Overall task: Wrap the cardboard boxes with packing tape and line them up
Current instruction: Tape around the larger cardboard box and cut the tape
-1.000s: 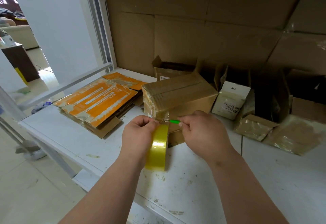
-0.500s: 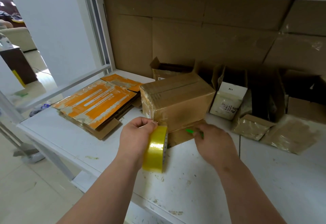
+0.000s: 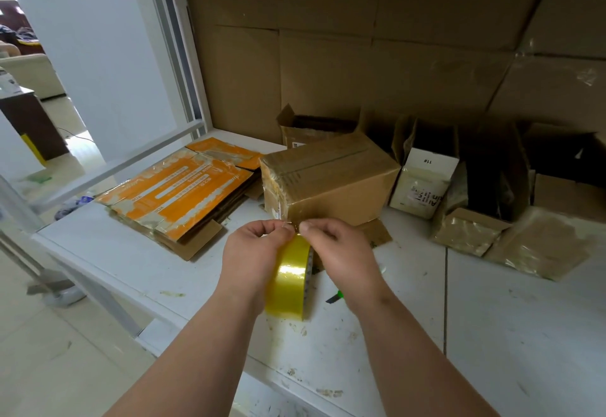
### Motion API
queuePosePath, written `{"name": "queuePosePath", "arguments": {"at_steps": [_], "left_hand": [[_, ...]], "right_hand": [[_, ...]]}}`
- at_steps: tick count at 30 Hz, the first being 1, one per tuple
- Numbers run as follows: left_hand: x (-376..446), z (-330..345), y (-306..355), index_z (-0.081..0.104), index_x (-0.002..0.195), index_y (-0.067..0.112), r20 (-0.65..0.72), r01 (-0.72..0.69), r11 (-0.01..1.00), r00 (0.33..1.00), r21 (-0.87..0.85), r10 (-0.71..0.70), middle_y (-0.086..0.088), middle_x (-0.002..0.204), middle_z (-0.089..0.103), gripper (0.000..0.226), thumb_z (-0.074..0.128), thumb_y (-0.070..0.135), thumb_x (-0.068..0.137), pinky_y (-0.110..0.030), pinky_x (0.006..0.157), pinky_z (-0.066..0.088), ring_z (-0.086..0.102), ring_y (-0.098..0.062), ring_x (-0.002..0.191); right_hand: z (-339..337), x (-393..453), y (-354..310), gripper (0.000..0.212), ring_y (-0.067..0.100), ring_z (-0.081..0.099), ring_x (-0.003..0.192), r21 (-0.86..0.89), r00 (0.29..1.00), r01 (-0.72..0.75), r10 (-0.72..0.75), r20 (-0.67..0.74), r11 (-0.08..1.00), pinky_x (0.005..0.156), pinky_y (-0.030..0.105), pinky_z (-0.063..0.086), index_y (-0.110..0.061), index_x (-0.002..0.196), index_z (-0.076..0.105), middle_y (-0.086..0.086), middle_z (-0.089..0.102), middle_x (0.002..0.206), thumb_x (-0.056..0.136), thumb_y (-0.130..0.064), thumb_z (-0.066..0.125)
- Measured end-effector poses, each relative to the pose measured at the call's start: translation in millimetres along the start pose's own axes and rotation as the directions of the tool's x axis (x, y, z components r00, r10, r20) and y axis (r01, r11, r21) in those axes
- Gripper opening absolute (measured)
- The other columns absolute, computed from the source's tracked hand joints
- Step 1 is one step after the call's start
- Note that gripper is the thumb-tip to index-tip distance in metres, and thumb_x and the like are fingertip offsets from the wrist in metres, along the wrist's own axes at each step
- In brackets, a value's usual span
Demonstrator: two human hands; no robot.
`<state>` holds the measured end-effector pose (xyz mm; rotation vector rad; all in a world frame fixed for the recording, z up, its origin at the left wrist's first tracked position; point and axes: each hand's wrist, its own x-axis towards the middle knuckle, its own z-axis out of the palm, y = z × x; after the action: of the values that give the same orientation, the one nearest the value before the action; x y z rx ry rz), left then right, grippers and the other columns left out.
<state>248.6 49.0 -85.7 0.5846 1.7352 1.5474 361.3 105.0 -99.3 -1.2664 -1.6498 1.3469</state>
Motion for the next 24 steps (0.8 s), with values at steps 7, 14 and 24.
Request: {"name": "queuePosePath", "arguments": {"at_steps": [7,14,24], "left_hand": [[3.6,-4.9,-4.7,0.071,0.102,0.025,-0.037,-0.077,0.996,0.996,0.045,0.079,0.003,0.092,0.073,0.019,0.075,0.032,0.086,-0.043,0.086,0.057,0.069,-0.022,0.092],[26.9,-10.3,18.7,0.059,0.135,0.033,0.254,-0.652,0.478,0.710,0.589,0.657,0.000,0.145,0.043,0.053,0.075,0.034,0.084,-0.033,0.102,0.040,0.042,-0.018,0.131],[56.1,-14.3,9.9,0.064,0.129,0.030,0.309,-0.607,0.403,0.743,0.685,0.593,0.001,0.142,0.047,0.045,0.075,0.029,0.085,-0.037,0.103,0.036,0.040,-0.025,0.133]], "right_hand": [[14.9,2.8,-1.6,0.013,0.017,0.067,0.086,0.180,0.993,-0.072,0.088,-0.081,0.981,0.080,0.035,0.053,-0.025,0.076,0.074,-0.006,0.073,0.078,0.087,-0.025,0.068],[15.8,4.5,-0.3,0.012,0.017,0.065,0.081,0.192,0.995,-0.064,0.079,-0.068,0.979,0.081,0.038,0.052,-0.026,0.076,0.071,-0.005,0.071,0.074,0.087,-0.027,0.066],[3.8,6.4,8.1,0.018,0.012,0.060,0.078,0.332,0.992,-0.047,0.083,-0.093,0.942,0.071,0.018,0.046,-0.020,0.072,0.074,-0.003,0.070,0.077,0.087,-0.012,0.069]]}}
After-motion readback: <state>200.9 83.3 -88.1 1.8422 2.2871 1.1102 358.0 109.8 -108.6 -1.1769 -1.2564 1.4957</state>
